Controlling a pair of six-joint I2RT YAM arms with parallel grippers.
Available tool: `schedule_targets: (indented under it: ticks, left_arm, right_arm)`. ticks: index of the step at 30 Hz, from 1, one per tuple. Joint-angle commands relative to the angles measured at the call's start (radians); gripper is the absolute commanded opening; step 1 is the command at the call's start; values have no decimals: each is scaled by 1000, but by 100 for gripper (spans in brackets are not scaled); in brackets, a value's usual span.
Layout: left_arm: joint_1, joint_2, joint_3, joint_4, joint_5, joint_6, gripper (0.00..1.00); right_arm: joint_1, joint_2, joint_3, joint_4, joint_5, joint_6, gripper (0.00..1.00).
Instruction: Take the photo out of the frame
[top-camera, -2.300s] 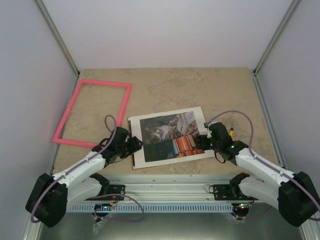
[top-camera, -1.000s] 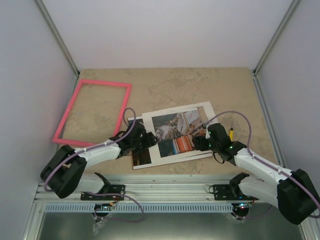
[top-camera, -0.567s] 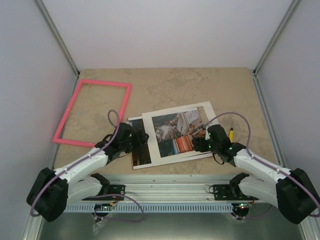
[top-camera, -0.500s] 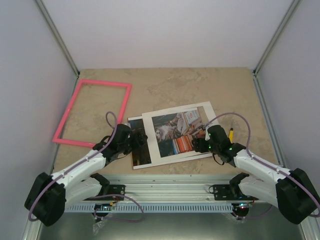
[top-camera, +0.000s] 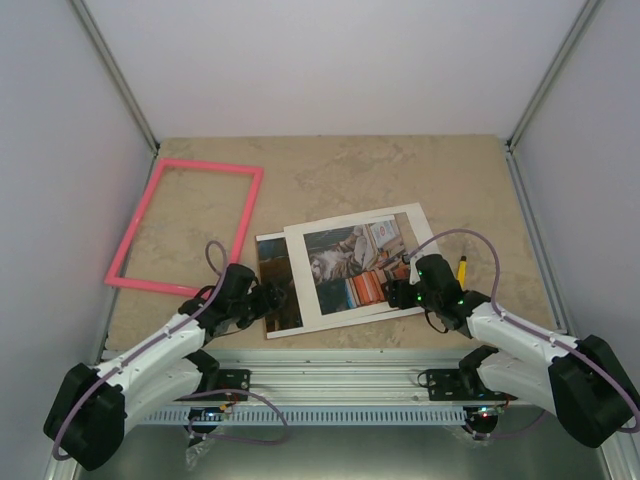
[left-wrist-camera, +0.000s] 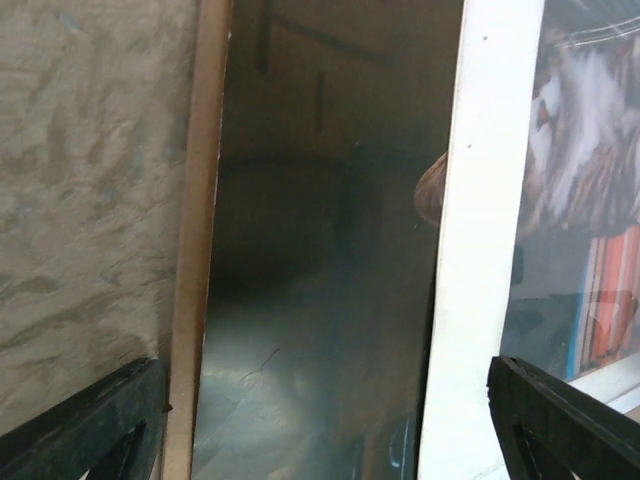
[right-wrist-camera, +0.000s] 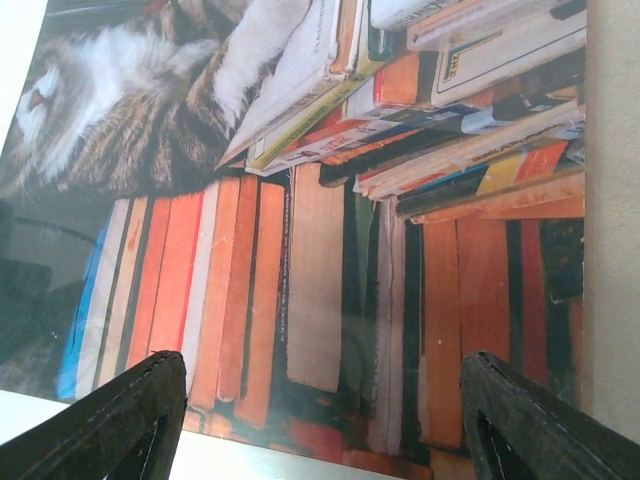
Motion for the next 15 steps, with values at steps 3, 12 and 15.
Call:
schedule_targets:
  ticks: [3,12,15]
  left_arm:
    - [6,-23,-30,-2,38,-21,90]
    - [6,15,-21,42,45,-16,90]
    - [6,59,-10,85,58,-12,90]
  right_arm:
    - [6,-12,-16,36,-6,-17,76]
    - [6,-12,-16,37,-10,-21,76]
    - [6,-12,-16,37,-12,-22,76]
